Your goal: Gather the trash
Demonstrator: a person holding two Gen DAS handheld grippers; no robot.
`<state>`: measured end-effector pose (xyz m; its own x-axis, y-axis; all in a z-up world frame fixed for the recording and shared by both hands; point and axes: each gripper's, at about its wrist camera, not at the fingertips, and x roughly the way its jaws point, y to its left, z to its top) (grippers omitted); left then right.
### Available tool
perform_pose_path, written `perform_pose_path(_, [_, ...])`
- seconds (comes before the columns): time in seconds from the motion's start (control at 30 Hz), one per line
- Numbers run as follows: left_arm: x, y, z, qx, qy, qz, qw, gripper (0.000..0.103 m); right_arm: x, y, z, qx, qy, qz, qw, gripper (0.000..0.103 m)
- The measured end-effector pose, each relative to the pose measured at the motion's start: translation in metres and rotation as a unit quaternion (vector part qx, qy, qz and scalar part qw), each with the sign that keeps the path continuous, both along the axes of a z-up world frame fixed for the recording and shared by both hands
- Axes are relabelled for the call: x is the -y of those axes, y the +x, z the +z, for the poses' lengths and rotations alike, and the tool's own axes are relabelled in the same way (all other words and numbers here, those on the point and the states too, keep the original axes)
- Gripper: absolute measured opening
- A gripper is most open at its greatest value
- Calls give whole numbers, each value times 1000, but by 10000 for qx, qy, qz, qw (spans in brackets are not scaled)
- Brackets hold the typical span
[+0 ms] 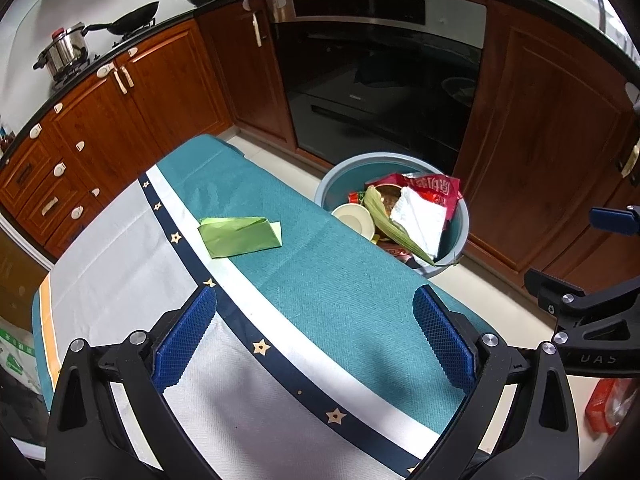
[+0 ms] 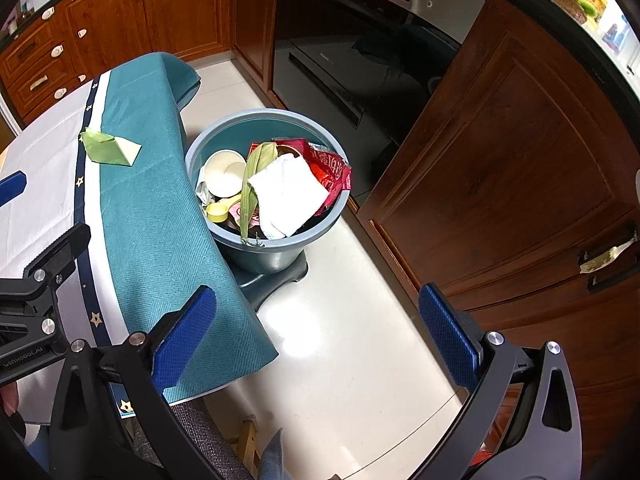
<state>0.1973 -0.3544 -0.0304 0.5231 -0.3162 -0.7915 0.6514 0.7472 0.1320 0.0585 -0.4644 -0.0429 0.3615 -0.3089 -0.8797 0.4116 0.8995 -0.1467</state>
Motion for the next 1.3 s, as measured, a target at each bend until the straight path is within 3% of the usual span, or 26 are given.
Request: perform_pose_path(1.3, [-5, 5, -1, -79, 38, 125, 9999, 99, -3, 6, 1, -74, -82, 69, 9999, 98])
